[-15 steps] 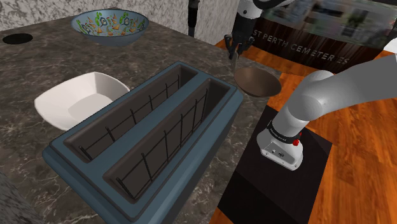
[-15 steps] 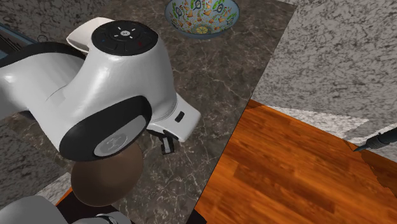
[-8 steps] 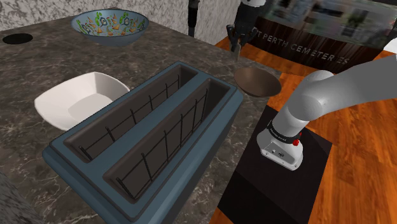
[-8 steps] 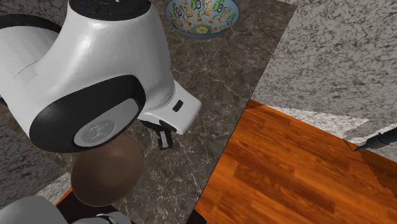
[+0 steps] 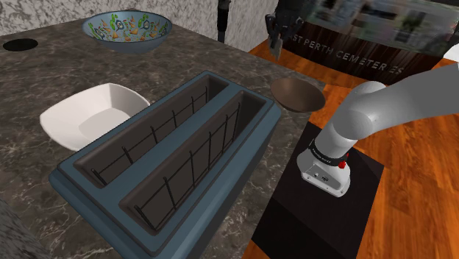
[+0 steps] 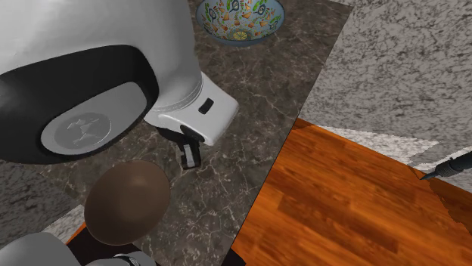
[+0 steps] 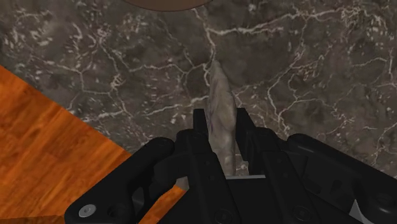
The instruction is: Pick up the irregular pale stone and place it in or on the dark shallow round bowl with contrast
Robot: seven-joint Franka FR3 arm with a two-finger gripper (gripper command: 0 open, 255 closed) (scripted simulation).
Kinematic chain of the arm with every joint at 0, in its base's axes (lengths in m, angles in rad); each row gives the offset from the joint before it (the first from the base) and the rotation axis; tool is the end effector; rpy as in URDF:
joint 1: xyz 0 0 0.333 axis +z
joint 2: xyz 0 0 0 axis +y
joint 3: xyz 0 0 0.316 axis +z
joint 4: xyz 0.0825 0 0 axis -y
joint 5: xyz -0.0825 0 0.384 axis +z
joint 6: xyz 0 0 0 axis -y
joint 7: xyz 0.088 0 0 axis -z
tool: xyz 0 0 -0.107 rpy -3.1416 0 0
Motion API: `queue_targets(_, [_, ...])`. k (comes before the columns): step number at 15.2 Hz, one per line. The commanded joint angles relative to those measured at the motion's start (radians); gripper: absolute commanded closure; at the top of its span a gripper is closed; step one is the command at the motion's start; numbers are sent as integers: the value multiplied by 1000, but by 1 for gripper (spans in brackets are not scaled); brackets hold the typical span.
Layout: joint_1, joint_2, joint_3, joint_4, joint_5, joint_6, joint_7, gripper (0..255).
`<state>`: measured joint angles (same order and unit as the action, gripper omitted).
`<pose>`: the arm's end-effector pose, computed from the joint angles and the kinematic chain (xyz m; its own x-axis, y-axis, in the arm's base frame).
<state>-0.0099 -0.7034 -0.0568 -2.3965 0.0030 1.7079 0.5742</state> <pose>0.3386 -0.0260 0.5563 0.8092 -0.5874 -0.0098 -0.5873 -0.8084 -0.0409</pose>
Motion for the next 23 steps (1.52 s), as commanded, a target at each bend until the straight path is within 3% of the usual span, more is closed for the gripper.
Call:
queue_targets(1, [0, 6, 0, 28, 0, -23, 0, 255])
queue_targets(5, [1, 13, 0, 82, 1, -69, 1, 255])
queue_targets(13, [25, -287, 79, -60, 54, -225, 86, 255])
queue_targets(20, [59, -533, 160, -115, 137, -410, 178, 255])
queue_targets(23, [61, -559, 164, -166, 141, -385, 176, 255])
